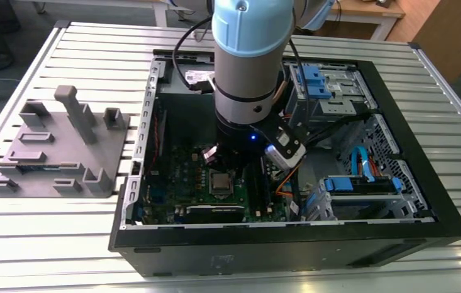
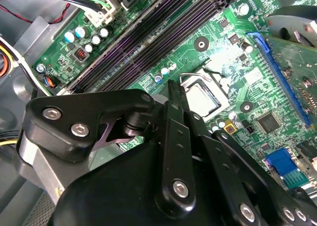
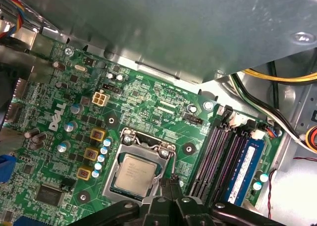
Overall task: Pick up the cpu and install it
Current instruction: 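Install the first cpu locking lever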
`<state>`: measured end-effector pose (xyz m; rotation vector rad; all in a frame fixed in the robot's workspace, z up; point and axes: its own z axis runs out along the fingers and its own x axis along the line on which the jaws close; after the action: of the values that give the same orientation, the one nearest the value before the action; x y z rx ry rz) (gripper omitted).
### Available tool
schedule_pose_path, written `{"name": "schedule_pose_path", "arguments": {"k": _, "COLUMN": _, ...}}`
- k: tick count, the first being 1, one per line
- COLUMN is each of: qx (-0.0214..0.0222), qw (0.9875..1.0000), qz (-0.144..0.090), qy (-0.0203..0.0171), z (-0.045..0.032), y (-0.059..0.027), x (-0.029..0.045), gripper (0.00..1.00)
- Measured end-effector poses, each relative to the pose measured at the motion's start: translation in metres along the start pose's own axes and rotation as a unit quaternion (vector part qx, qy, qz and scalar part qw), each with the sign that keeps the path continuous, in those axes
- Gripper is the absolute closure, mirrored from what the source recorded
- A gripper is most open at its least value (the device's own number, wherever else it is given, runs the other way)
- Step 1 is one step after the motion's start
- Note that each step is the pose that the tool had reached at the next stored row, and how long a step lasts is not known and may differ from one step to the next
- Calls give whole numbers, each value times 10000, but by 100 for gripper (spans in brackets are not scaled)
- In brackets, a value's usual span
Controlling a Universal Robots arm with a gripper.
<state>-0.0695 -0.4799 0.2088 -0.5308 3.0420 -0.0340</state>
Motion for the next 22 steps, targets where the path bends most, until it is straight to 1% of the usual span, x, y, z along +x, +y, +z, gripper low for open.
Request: {"name": "schedule_pose_path", "arguments": {"k": 22, "qx": -1, "qw": 10000, "qz": 0, "qy": 0, "z": 1, "y": -8, "x": -9, "gripper": 89}}
